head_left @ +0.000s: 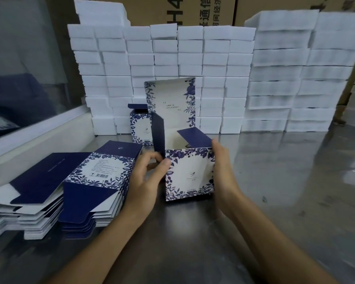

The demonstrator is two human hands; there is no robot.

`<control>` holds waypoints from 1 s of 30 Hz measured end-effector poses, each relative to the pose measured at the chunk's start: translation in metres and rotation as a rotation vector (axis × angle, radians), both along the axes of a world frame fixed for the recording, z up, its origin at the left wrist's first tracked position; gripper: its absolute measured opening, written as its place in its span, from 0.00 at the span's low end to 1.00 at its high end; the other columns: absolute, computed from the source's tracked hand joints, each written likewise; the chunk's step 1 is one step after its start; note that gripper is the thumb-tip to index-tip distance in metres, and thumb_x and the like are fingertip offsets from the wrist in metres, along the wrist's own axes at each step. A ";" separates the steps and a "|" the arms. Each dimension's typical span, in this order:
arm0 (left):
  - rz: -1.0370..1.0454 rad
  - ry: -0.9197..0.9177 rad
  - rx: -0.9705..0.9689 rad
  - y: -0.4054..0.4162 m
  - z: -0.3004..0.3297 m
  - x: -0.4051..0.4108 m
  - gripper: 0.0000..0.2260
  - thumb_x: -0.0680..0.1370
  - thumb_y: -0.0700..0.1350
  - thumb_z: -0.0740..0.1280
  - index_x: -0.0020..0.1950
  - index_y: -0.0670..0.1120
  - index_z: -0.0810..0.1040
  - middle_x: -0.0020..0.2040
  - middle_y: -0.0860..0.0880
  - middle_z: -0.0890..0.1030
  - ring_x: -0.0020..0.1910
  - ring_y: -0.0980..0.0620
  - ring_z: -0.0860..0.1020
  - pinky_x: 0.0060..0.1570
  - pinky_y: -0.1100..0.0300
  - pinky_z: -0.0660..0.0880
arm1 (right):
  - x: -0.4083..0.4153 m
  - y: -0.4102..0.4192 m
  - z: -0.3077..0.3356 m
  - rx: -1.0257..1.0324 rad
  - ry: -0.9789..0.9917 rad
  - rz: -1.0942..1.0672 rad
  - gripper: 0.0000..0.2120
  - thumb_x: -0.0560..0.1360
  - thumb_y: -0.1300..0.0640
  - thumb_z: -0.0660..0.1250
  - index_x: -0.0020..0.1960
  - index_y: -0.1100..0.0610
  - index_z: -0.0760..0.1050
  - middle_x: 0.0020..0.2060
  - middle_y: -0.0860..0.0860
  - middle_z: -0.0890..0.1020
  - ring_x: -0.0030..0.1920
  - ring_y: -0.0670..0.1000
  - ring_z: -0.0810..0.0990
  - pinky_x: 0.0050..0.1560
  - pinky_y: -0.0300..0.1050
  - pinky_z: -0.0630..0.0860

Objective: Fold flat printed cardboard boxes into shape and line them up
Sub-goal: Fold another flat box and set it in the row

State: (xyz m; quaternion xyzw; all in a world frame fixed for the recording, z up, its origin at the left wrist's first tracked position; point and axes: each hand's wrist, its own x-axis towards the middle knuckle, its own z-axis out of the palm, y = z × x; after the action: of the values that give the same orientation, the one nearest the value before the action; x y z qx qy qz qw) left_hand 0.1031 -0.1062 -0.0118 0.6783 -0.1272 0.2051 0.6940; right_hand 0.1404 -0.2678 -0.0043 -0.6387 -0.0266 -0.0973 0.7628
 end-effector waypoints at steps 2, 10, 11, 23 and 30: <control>-0.004 0.064 -0.088 -0.001 0.002 0.000 0.10 0.72 0.58 0.67 0.46 0.55 0.83 0.59 0.44 0.79 0.58 0.49 0.79 0.64 0.39 0.72 | -0.002 -0.001 0.003 -0.059 -0.050 -0.019 0.27 0.63 0.24 0.60 0.53 0.39 0.73 0.48 0.40 0.81 0.48 0.38 0.81 0.53 0.46 0.75; 0.001 0.314 -0.327 0.003 0.009 0.000 0.30 0.69 0.69 0.68 0.61 0.51 0.78 0.54 0.50 0.84 0.48 0.53 0.84 0.53 0.42 0.77 | -0.016 0.005 0.006 -0.122 -0.230 -0.010 0.19 0.72 0.35 0.62 0.55 0.45 0.74 0.45 0.37 0.82 0.43 0.33 0.79 0.40 0.25 0.71; -0.054 0.355 -0.375 0.004 0.009 0.002 0.34 0.67 0.69 0.69 0.66 0.50 0.74 0.57 0.49 0.83 0.53 0.51 0.83 0.57 0.38 0.76 | -0.017 0.007 0.006 -0.120 -0.255 -0.016 0.22 0.70 0.34 0.63 0.56 0.47 0.74 0.46 0.39 0.82 0.44 0.34 0.79 0.41 0.26 0.72; -0.079 0.404 -0.276 0.010 0.011 0.005 0.08 0.74 0.45 0.73 0.52 0.47 0.82 0.49 0.40 0.85 0.48 0.40 0.84 0.52 0.40 0.80 | -0.026 0.010 0.009 -0.251 -0.390 -0.178 0.26 0.68 0.31 0.66 0.58 0.47 0.75 0.57 0.46 0.79 0.60 0.46 0.78 0.56 0.43 0.77; -0.106 0.292 0.112 -0.003 0.007 -0.008 0.22 0.70 0.60 0.69 0.22 0.47 0.76 0.24 0.41 0.76 0.29 0.44 0.79 0.38 0.52 0.79 | -0.018 0.006 0.007 -0.213 -0.261 -0.248 0.32 0.64 0.24 0.64 0.58 0.43 0.76 0.59 0.49 0.78 0.64 0.52 0.76 0.66 0.57 0.73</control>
State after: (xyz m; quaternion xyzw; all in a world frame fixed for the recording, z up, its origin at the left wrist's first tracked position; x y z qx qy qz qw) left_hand 0.0956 -0.1090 -0.0050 0.7310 -0.0720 0.0599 0.6759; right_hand 0.1225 -0.2619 0.0028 -0.6961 -0.0564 -0.2691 0.6632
